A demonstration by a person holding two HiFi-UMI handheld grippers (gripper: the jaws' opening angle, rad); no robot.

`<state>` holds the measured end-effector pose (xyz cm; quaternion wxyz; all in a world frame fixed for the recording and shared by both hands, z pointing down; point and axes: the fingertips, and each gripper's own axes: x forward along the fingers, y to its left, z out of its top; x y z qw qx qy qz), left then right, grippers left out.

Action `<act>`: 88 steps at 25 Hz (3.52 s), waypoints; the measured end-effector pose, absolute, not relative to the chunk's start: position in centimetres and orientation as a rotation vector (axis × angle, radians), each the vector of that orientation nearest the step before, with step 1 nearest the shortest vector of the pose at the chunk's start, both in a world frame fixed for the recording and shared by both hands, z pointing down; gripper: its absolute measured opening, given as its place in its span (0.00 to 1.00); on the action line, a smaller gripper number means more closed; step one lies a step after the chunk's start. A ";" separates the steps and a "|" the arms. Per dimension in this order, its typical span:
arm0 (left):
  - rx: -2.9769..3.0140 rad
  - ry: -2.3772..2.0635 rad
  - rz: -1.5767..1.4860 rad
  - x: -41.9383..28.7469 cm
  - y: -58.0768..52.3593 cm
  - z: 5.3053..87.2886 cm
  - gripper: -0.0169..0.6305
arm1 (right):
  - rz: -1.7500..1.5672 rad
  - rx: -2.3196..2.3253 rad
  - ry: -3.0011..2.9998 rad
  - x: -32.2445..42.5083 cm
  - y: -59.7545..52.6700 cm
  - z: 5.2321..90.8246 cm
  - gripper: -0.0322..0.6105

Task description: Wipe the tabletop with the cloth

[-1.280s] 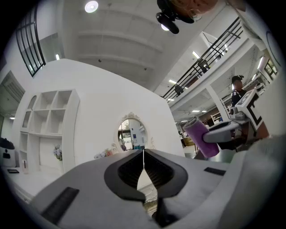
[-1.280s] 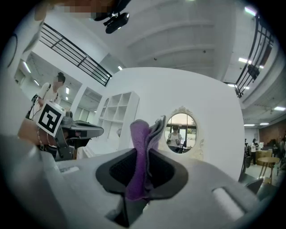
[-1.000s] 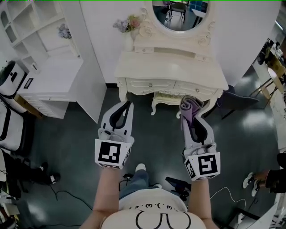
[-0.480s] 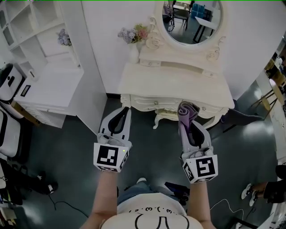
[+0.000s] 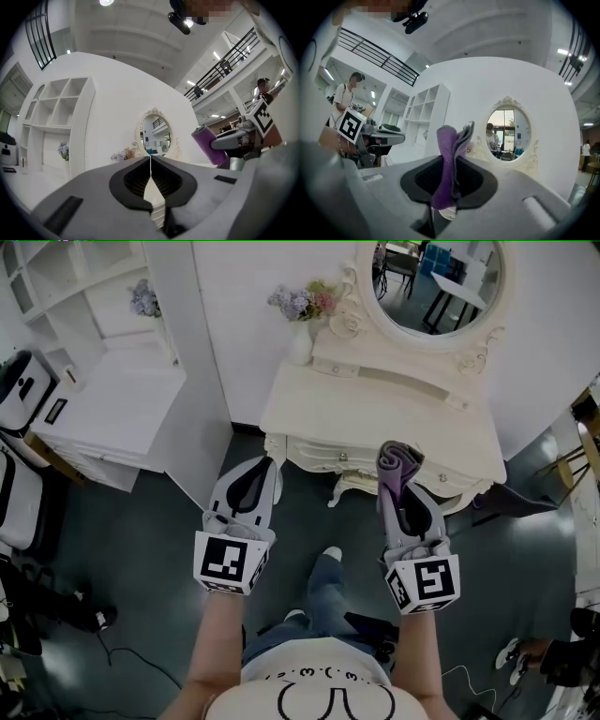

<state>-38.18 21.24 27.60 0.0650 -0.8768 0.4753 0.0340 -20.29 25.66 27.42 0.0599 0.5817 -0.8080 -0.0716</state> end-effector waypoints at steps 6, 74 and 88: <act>-2.618 1.509 0.084 -39.0 16.6 28.6 0.03 | -0.207 1.699 -2.493 -20.7 20.0 28.2 0.17; -2.850 1.739 -0.279 -44.2 -26.5 43.6 0.03 | 0.126 0.758 -1.915 -32.6 -33.5 58.9 0.16; -2.873 1.769 -0.267 -43.9 -24.7 44.7 0.03 | 0.199 0.439 -1.970 -34.5 -28.6 58.6 0.16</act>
